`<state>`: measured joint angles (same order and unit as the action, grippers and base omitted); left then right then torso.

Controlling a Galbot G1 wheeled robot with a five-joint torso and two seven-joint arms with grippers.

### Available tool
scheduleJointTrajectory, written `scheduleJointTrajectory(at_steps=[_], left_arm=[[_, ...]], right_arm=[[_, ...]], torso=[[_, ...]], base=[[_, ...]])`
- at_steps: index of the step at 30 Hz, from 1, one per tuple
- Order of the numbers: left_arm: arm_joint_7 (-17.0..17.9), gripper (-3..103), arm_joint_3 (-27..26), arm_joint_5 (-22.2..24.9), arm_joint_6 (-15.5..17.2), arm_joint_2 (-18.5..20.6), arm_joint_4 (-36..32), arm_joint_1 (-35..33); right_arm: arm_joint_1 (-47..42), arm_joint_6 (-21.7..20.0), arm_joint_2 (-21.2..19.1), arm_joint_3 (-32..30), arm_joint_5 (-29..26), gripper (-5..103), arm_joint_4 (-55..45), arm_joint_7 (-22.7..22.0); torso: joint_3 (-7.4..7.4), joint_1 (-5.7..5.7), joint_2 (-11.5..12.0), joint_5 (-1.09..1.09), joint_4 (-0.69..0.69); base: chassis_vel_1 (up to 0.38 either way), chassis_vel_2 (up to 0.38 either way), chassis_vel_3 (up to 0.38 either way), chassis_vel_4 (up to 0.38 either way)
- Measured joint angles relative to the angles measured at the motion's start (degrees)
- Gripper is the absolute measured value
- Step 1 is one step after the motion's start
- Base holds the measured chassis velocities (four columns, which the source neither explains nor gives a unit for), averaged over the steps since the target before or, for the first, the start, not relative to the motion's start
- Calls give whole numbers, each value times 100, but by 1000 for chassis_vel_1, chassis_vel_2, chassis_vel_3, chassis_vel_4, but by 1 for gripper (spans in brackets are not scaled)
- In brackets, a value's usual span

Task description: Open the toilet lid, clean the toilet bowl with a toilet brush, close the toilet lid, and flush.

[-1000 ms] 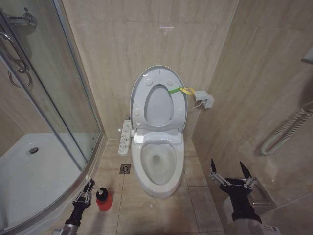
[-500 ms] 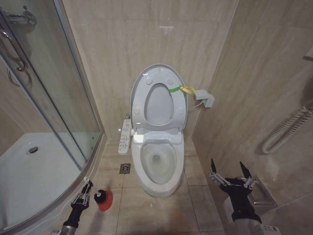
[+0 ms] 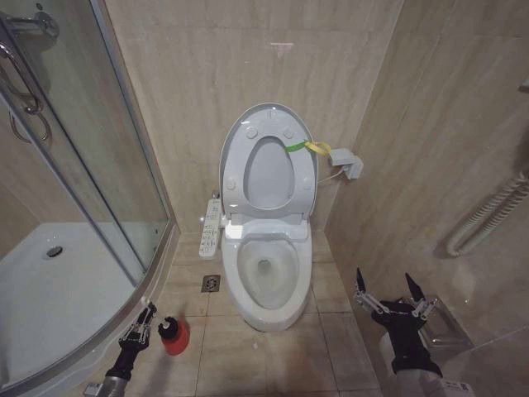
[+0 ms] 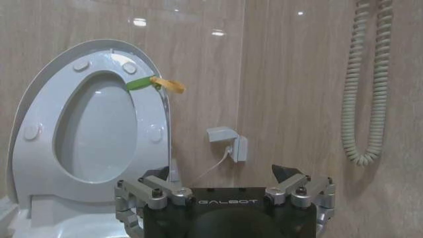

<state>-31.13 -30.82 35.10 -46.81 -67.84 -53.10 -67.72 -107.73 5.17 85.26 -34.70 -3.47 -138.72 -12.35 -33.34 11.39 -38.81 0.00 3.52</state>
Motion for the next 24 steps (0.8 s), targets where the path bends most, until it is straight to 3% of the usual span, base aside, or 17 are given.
scheduleJointTrajectory(at_steps=[13,24], left_arm=[[-225,14,111,111,-2,11,237,241],[-219,14,161,133,-2,-27,251,263]], right_arm=[[0,0,0,0,0,100,0,0],[0,0,0,0,0,100,0,0]], torso=[[16,-7,23,0,0],[56,-42,97,0,0]], base=[[0,0,0,0],[0,0,0,0]])
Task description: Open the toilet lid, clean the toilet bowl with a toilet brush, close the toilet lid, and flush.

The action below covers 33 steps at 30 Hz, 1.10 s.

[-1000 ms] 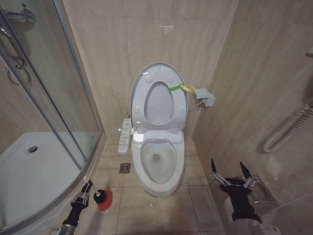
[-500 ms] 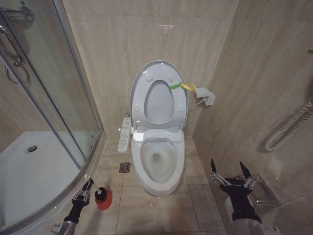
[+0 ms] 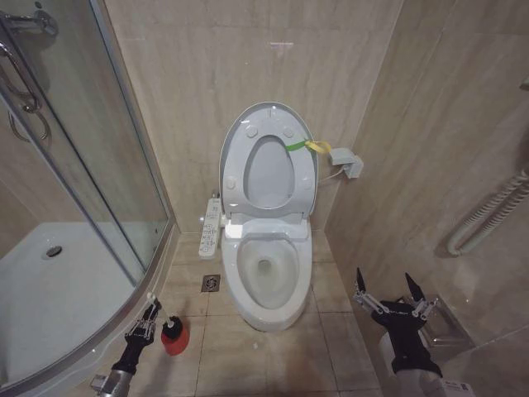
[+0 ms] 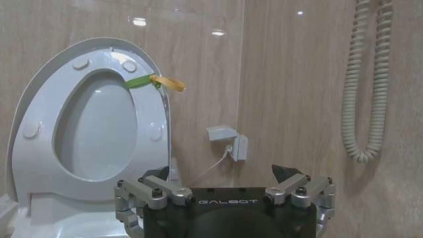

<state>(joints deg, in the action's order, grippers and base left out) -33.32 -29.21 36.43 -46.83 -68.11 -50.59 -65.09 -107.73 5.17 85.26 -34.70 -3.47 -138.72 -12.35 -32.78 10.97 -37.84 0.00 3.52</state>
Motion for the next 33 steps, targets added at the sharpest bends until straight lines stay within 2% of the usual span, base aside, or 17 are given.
scheduleJointTrajectory(at_steps=[15,33], left_arm=[[-34,14,-22,0,0,5,24,24],[19,14,-43,211,4,-26,152,17]], right_arm=[[0,0,0,0,0,100,0,0],[0,0,0,0,0,100,0,0]], torso=[[204,-146,351,0,1],[214,-147,359,0,0]], base=[[0,0,0,0],[0,0,0,0]])
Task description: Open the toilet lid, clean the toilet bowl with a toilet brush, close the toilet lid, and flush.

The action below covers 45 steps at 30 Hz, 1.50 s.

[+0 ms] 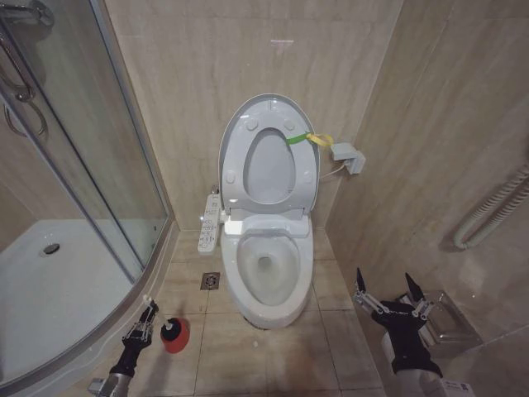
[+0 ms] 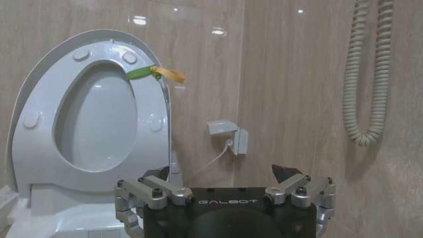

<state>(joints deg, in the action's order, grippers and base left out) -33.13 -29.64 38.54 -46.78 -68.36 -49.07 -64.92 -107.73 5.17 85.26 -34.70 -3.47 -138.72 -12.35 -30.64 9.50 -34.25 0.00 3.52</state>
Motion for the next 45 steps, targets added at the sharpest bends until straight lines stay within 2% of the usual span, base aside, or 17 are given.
scheduleJointTrajectory(at_steps=[31,45], left_arm=[[144,14,234,120,54,-116,668,236],[229,14,301,103,111,-130,718,287]], right_arm=[[0,0,0,0,0,100,0,0],[0,0,0,0,0,100,0,0]], torso=[[-15,11,-28,2,0],[-18,14,-30,1,0]], base=[[0,0,0,0],[0,0,0,0]])
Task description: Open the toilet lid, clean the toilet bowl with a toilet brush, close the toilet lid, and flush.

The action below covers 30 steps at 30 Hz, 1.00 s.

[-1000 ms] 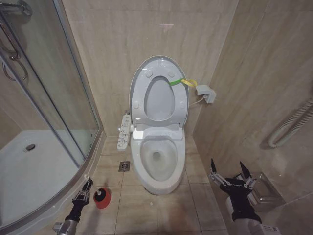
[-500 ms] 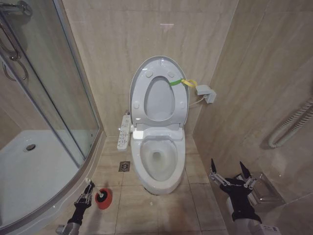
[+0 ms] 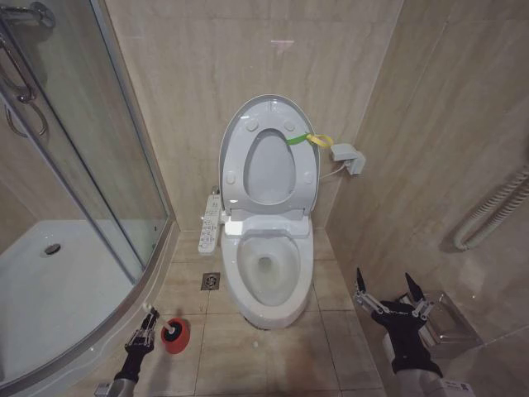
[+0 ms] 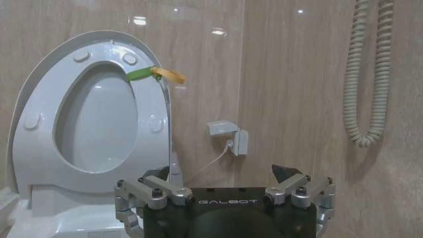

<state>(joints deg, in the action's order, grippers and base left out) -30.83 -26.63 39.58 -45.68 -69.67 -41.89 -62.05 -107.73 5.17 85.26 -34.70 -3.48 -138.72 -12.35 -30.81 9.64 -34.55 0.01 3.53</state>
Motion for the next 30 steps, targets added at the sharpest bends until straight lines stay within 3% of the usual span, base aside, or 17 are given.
scheduleJointTrajectory(at_steps=[7,19,23,24,30], left_arm=[[215,14,61,-90,64,0,-30,26],[133,17,106,-75,123,-7,-283,-136],[199,17,101,-153,119,-10,-309,-149],[209,44,99,-184,115,-15,-309,-156],[281,44,71,-234,100,-25,-390,-222]], right_arm=[[0,0,0,0,0,100,0,0],[0,0,0,0,0,100,0,0],[0,0,0,0,0,100,0,0],[0,0,0,0,0,100,0,0],[0,0,0,0,0,100,0,0]], torso=[[0,0,-1,0,0],[-4,2,-1,-10,-1],[-3,2,-1,-3,0],[-3,2,-2,-6,1],[-2,2,-2,-3,0]], base=[[0,0,0,0],[0,0,0,0],[0,0,0,0],[0,0,0,0],[0,0,0,0]])
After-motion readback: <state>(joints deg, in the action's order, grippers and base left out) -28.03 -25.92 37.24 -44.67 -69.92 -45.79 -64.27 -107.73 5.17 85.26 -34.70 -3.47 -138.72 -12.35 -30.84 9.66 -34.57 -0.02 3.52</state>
